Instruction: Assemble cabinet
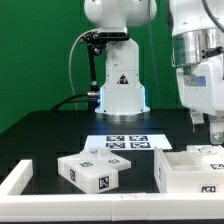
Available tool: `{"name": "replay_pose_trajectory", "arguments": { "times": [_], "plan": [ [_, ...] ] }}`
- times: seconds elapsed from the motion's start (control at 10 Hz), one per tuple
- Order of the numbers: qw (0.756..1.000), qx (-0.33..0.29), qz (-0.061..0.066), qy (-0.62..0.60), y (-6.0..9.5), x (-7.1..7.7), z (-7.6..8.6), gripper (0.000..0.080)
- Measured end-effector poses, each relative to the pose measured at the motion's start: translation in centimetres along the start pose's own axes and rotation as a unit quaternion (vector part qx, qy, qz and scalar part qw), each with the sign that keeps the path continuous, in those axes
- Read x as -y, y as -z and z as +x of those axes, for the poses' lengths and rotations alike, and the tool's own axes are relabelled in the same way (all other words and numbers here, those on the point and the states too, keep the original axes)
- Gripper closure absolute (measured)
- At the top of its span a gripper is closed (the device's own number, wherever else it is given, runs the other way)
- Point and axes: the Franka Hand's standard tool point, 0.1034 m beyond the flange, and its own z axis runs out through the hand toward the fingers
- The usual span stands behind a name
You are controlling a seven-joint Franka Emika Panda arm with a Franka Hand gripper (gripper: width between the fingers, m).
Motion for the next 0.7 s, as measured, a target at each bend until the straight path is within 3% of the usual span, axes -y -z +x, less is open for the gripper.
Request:
{"name": "replay_pose_trajectory", "arguments": {
  "times": [0.7],
  "plan": [
    [1.0, -0.001, -0.001, 0.03, -0.09, -0.12, 0.3, 0.0002]
  ]
}}
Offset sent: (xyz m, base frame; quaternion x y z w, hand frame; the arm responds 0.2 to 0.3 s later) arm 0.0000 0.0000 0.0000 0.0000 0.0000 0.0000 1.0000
